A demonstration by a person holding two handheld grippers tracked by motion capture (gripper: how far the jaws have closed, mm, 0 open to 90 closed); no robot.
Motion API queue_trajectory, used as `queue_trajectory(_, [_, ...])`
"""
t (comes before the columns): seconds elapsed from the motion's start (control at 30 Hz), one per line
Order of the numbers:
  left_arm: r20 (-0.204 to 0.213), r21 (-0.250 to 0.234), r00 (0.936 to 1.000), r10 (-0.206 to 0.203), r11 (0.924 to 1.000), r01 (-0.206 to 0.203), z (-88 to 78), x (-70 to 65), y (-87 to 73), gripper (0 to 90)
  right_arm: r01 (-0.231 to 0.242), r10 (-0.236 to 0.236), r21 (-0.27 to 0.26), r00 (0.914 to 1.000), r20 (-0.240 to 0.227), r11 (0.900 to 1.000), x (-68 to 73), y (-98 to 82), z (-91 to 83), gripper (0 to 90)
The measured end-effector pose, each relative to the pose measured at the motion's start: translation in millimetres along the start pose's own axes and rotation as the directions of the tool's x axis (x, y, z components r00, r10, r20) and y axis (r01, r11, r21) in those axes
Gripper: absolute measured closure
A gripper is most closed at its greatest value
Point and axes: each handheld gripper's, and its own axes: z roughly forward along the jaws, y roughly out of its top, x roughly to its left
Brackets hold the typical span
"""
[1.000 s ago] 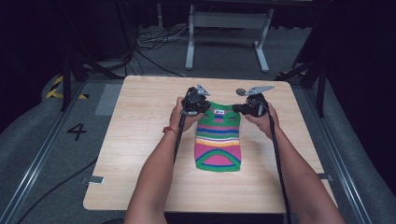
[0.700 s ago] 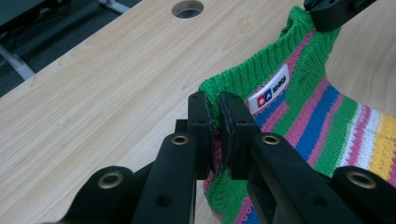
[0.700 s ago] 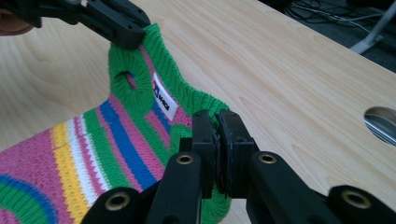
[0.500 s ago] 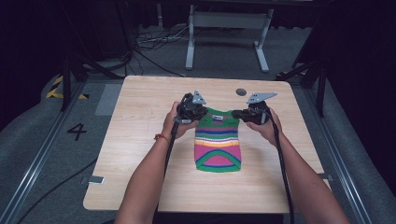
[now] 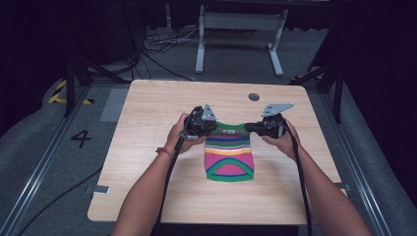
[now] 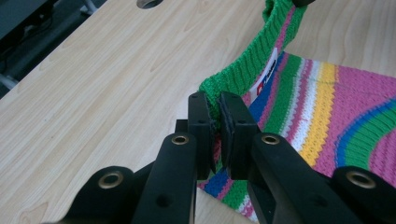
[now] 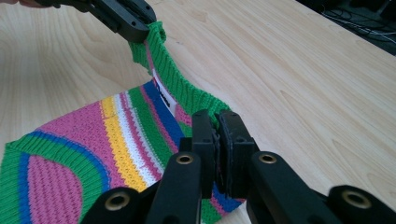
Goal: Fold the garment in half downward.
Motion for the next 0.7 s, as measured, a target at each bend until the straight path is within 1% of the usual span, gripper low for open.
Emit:
queue_trajectory(0.1, [0.005, -0.003, 1.0000, -0.008, 1.0000, 0.008, -2.5, -2.2, -3.2, 83.6, 0.013, -0.013, 0.000, 0.9999, -0.011, 1.000, 5.2, -0.3, -1.6, 85.9])
queue_trajectory(0.17, [0.007, -0.003, 1.0000, -0.003, 1.0000, 0.003, -2.8, -4.8, -4.9, 83.5, 0.019, -0.020, -0.001, 0.9997, -0.017, 1.000, 8.3, -1.1, -2.4, 85.9])
queue_trajectory(0.2, [0.005, -0.003, 1.0000, 0.000, 1.0000, 0.000, -3.1, -7.1, -5.5, 83.4, 0.021, -0.021, 0.002, 0.9996, -0.020, 1.000, 9.5, -1.8, -2.7, 85.9])
queue_trajectory(0.23, [0.011, 0.000, 0.9999, 0.003, 1.0000, -0.003, -3.5, -8.2, -5.6, 83.4, 0.027, -0.027, 0.006, 0.9994, -0.022, 1.000, 11.2, -3.0, -3.0, 85.8])
queue_trajectory(0.37, [0.018, -0.004, 0.9996, 0.022, 0.9998, -0.022, -2.6, -15.8, -6.3, 83.4, 0.027, -0.027, 0.011, 0.9992, -0.028, 1.000, 14.9, -8.2, -4.8, 85.8])
queue_trajectory(0.43, [0.020, 0.011, 0.9989, 0.043, 0.9990, -0.044, -1.1, -19.6, -6.8, 83.6, 0.032, -0.031, 0.015, 0.9989, -0.034, 0.999, 16.1, -11.3, -5.9, 85.8])
queue_trajectory(0.5, [0.019, 0.017, 0.9988, 0.045, 0.9988, -0.046, 0.1, -22.6, -7.8, 83.6, 0.032, -0.031, 0.017, 0.9988, -0.039, 0.999, 17.3, -13.1, -6.7, 85.8])
queue_trajectory(0.57, [0.018, 0.024, 0.9986, 0.050, 0.9984, -0.051, 0.3, -25.8, -9.8, 83.6, 0.042, -0.041, 0.022, 0.9981, -0.046, 0.999, 19.9, -15.0, -7.8, 85.7])
queue_trajectory(0.6, [0.018, 0.023, 0.9982, 0.057, 0.9981, -0.057, -0.2, -27.2, -10.8, 83.5, 0.047, -0.046, 0.025, 0.9976, -0.053, 0.999, 22.0, -16.5, -8.9, 85.7])
queue_trajectory(0.67, [0.019, 0.021, 0.9982, 0.057, 0.9981, -0.058, -0.7, -29.2, -12.4, 83.4, 0.051, -0.050, 0.028, 0.9971, -0.057, 0.998, 23.8, -17.8, -9.6, 85.6])
queue_trajectory(0.7, [0.030, 0.027, 0.9974, 0.066, 0.9974, -0.066, -1.3, -33.2, -15.1, 83.4, 0.068, -0.065, 0.037, 0.9953, -0.072, 0.997, 28.4, -21.3, -11.7, 85.6])
